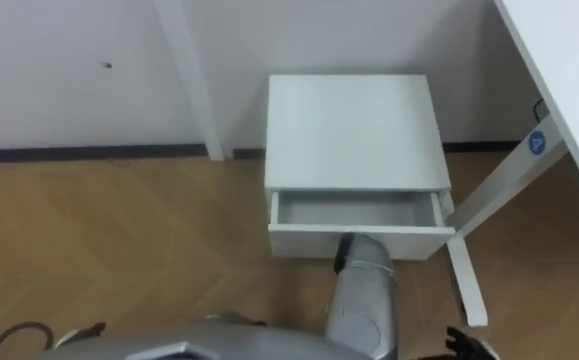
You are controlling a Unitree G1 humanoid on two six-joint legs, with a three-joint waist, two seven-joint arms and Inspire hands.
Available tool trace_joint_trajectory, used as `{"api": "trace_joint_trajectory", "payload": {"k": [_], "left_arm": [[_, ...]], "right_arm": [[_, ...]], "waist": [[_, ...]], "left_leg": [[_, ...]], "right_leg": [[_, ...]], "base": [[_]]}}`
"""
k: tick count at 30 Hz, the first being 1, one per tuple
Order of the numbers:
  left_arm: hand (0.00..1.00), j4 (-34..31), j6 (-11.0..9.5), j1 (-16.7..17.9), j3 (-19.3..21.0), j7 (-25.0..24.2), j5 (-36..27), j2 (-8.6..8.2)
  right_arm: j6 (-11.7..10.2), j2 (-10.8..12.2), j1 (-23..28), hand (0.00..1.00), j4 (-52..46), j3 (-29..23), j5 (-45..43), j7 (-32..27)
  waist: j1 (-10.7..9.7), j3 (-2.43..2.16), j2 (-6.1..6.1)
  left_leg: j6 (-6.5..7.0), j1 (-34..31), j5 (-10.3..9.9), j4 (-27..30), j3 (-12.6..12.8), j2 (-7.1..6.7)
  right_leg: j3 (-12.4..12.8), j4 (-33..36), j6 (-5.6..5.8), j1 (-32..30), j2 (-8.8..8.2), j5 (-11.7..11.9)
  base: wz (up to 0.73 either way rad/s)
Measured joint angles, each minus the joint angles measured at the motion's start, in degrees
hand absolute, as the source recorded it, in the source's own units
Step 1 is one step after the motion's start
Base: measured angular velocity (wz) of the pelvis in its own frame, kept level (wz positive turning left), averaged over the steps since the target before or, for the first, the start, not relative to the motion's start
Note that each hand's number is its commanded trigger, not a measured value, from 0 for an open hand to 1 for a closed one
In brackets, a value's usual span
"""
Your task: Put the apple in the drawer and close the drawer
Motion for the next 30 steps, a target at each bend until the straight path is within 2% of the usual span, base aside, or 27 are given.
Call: {"api": "trace_joint_trajectory", "payload": {"k": [1, 2, 3, 4, 5, 6, 7, 8, 10, 11, 12, 13, 14, 15, 16, 17, 18, 19, 20, 21, 22, 23, 25, 26, 27, 29, 30], "left_arm": [[0.0, 1.38, 0.57, 0.01, 0.64, 0.09, 0.01, -0.62], [0.0, 1.73, 0.82, -0.05, 0.67, 0.06, -1.34, -0.35], [0.0, 1.22, 0.67, -0.17, 0.65, 0.03, -2.09, 0.28], [0.0, 1.37, 0.4, -0.86, 0.92, 0.52, -2.24, 0.98], [0.0, 1.73, 0.5, -0.24, 1.03, 0.88, -2.24, 0.71], [0.0, 1.86, 0.49, -0.22, 0.96, 0.88, -2.2, 0.59], [0.0, 1.86, 0.26, -0.56, 0.76, 0.94, -2.34, 0.55], [0.0, 1.84, 0.05, -0.52, 0.78, 1.08, -2.32, 0.55], [0.0, 1.68, 0.13, 0.22, 1.19, 1.85, -2.3, 0.28], [0.0, 1.65, 0.34, 1.09, 1.98, 2.5, -2.3, 0.21], [0.0, 1.68, 0.65, 1.62, 2.05, 2.7, -2.32, 0.1], [0.0, 1.69, 1.08, 2.93, 2.13, 3.33, -2.36, -0.24], [0.0, 1.45, 0.98, 3.33, 1.08, 4.27, -3.32, 0.67], [0.0, 1.05, 0.78, 3.15, 0.65, 4.79, -3.96, 1.31], [0.0, 0.71, 0.59, 2.1, 0.91, 5.65, -4.39, 1.89], [0.0, 0.94, 0.6, 2.5, 0.95, 6.24, -4.39, 1.78], [0.0, 0.94, 0.56, 2.42, 0.66, 6.27, -4.41, 1.62], [0.0, 0.92, 0.47, 1.94, 0.17, 6.37, -4.51, 1.53], [0.0, 1.0, 0.36, 1.49, -0.43, 6.92, -4.54, 1.45], [0.0, 1.02, 0.26, 1.51, -0.39, 7.25, -4.54, 1.3], [0.0, 0.83, 0.19, 1.65, -0.3, 7.77, -4.52, 1.14], [0.0, 0.17, 0.22, 1.91, -0.33, 8.17, -4.41, 1.08], [0.0, -0.6, 0.1, 1.94, -0.17, 8.35, -4.09, 1.11], [0.0, -0.68, -0.04, 1.48, -0.04, 8.4, -3.84, 1.04], [0.0, -0.69, -0.07, 1.22, -0.07, 8.4, -3.82, 0.94], [0.0, -1.34, -0.3, 1.19, -0.39, 8.35, -4.03, 0.48], [0.0, -1.66, -0.3, 1.23, -0.39, 8.33, -4.08, 0.37]], "right_arm": [[0.9, 0.14, -0.41, 0.0, 0.15, 0.05, 0.02, -0.84], [0.87, 0.53, -1.04, 0.0, 0.35, -0.11, -0.12, -1.58], [0.99, 0.58, -1.13, 0.0, 0.37, -0.19, -0.3, -1.79], [1.73, 0.46, -1.93, 0.0, 0.53, -0.32, -0.7, -2.97], [2.37, 0.48, -2.66, 0.0, 0.56, -0.32, -0.67, -4.2], [2.33, 0.47, -2.72, 0.0, 0.37, -0.27, -0.48, -4.43], [2.66, 0.4, -2.86, 0.0, -0.28, -0.13, -0.23, -5.36], [3.02, 0.17, -3.47, 0.0, -0.44, -0.03, 0.21, -5.99], [3.16, 0.01, -4.3, 0.0, -0.42, -0.12, 2.31, -7.16], [3.5, 0.02, -4.66, 0.0, -0.43, 0.01, 2.55, -7.37], [3.55, -0.03, -4.78, 0.0, -0.46, 0.02, 2.7, -7.45], [4.03, 0.03, -5.0, 0.0, -0.75, 0.0, 3.34, -7.87], [4.82, 0.55, -5.09, 0.0, -1.71, -0.03, 2.76, -8.27], [4.88, 0.61, -5.09, 0.0, -1.99, -0.06, 2.29, -8.38], [5.0, 0.54, -5.46, 0.0, -2.44, -0.21, 2.25, -8.7], [5.38, 0.8, -5.4, 0.0, -2.47, -0.08, 2.32, -8.78], [5.32, 0.82, -5.14, 0.0, -2.48, -0.08, 2.46, -8.79], [5.38, 0.84, -4.9, 0.0, -2.39, -0.06, 2.93, -8.8], [5.24, 0.85, -4.87, 0.0, -2.39, -0.06, 3.7, -9.2], [5.16, 0.85, -4.86, 0.0, -2.38, -0.07, 4.16, -9.44], [4.58, 0.85, -4.78, 0.0, -2.4, -0.09, 4.81, -9.9], [3.92, 0.87, -4.71, 0.0, -2.38, -0.09, 6.32, -10.28], [2.62, 1.08, -4.66, 0.0, -1.67, -0.12, 7.78, -10.42], [2.05, 1.19, -4.67, 0.0, -1.43, -0.12, 7.79, -10.38], [1.74, 1.22, -4.66, 0.0, -1.36, -0.1, 7.79, -10.34], [0.68, 1.72, -4.37, 0.0, -1.32, 0.01, 7.77, -10.31], [0.52, 2.02, -4.35, 0.0, -1.22, 0.02, 7.78, -10.29]], "waist": [[-0.05, -0.03, -0.28], [0.0, 0.04, -1.53], [0.01, 0.47, -0.89], [-0.03, 1.08, 0.51], [0.1, 1.32, -0.19], [-0.07, 1.15, 0.08], [0.02, 1.2, 0.35], [-0.15, 1.16, 0.47], [-0.28, 1.06, 1.12], [-0.25, 0.88, 0.97], [-0.26, 0.8, 0.99], [-0.45, 0.24, -0.34], [-0.63, 0.13, -1.59], [-0.39, 0.26, -1.27], [0.31, 0.74, -0.43], [1.15, 0.68, -1.34], [0.99, 0.75, -1.55], [1.07, 0.71, -2.69], [1.53, 0.7, -3.65], [1.71, 0.65, -3.86], [1.98, 0.6, -4.1], [1.93, 0.37, -4.7], [1.89, 0.03, -5.3], [2.07, -0.23, -5.77], [2.04, -0.28, -5.89], [1.71, -0.32, -5.99], [1.65, -0.31, -6.16]], "left_leg": [[-7.14, 0.92, 0.1, -1.5, 1.21, -0.5], [-5.8, 0.5, -1.75, 5.58, -0.05, 1.4], [-4.65, -0.67, -4.11, 10.21, -3.46, 4.36], [-3.52, -2.77, -9.09, 14.52, -5.31, 4.9], [-2.62, -2.35, -9.74, 15.08, -5.06, 4.85], [-2.63, -2.0, -9.62, 14.65, -5.02, 4.82], [-3.67, -1.92, -8.98, 13.75, -4.89, 4.49], [-3.66, -1.88, -8.4, 12.83, -4.86, 3.98], [-3.61, -1.22, -7.71, 11.5, -4.85, 3.87], [-4.31, -0.18, -6.94, 9.26, -4.6, 2.98], [-5.27, 0.83, -6.39, 7.69, -4.22, 2.68], [-10.13, 2.95, -4.74, 3.78, -4.12, 0.88], [-8.31, 1.52, -5.43, 9.22, -4.79, 2.61], [-6.52, 0.18, -6.71, 11.52, -6.6, 5.57], [-5.92, -1.53, -11.11, 14.4, -7.95, 5.27], [-5.72, -0.84, -11.4, 13.94, -7.71, 4.73], [-5.39, -0.11, -11.1, 12.81, -8.15, 4.23], [-5.29, 1.24, -9.38, 9.53, -8.17, 2.74], [-5.25, 2.84, -7.61, 5.61, -7.98, 1.75], [-5.55, 3.65, -6.8, 3.74, -7.96, 1.59], [-5.64, 5.47, -5.16, -0.06, -7.95, 1.56], [-6.26, 6.94, -3.7, -3.27, -8.06, 1.54], [-7.9, 8.52, -1.79, -7.29, -8.44, 2.01], [-8.6, 9.83, -0.56, -9.67, -8.13, 2.35], [-8.79, 10.47, -0.05, -10.66, -8.14, 2.55], [-10.23, 13.71, 1.84, -14.22, -8.42, 3.29], [-10.48, 14.43, 2.39, -15.07, -8.44, 3.51]], "right_leg": [[-0.41, -0.27, -0.37, -1.42, -0.12, -0.21], [0.59, 1.78, 0.89, -3.53, -1.12, -0.96], [0.87, 4.08, 1.48, -5.18, -1.18, -1.51], [2.89, 8.17, 1.87, -7.74, -1.93, -2.15], [4.24, 10.12, 1.76, -7.65, -2.24, -2.25], [5.01, 10.46, 1.75, -7.49, -2.36, -2.29], [6.48, 10.96, 1.72, -7.76, -2.48, -2.25], [7.47, 10.89, 1.7, -7.7, -2.96, -2.16], [8.14, 9.67, 1.66, -5.65, -3.1, -2.17], [8.29, 7.55, 1.4, -3.38, -3.27, -2.07], [8.32, 5.72, 1.08, -1.77, -3.2, -1.97], [8.7, 0.82, 0.81, 1.72, -3.65, -1.76], [9.49, -3.76, 1.44, 4.07, -4.9, -1.83], [9.95, -5.86, 2.19, 4.76, -4.59, -2.04], [11.26, -12.17, 3.71, 7.25, -3.99, -2.49], [10.33, -20.89, 4.34, 13.02, -3.72, -2.88], [9.17, -25.5, 4.64, 16.57, -3.43, -3.01], [7.79, -34.45, 5.54, 21.82, -2.7, -3.7], [6.88, -43.56, 6.23, 26.28, -1.19, -4.49], [6.49, -48.28, 6.24, 28.62, 0.04, -4.89], [6.48, -57.49, 5.84, 32.97, 3.02, -5.48], [6.47, -65.24, 5.29, 37.34, 4.78, -6.42], [5.87, -74.78, 5.41, 42.64, 7.09, -6.38], [5.47, -78.17, 5.45, 44.45, 7.93, -5.96], [4.96, -79.19, 5.28, 45.26, 8.27, -5.85], [4.79, -82.12, 4.27, 48.42, 10.11, -5.23], [4.88, -82.44, 4.21, 48.89, 10.45, -5.19]], "base": [[-0.39], [-0.29], [-0.1], [-0.11], [-0.09], [0.0], [0.13], [0.12], [0.04], [-0.03], [-0.08], [0.12], [0.23], [0.34], [0.09], [0.12], [0.2], [0.34], [0.23], [0.04], [-0.04], [-0.04], [0.12], [0.13], [0.11], [0.16], [0.09]]}}
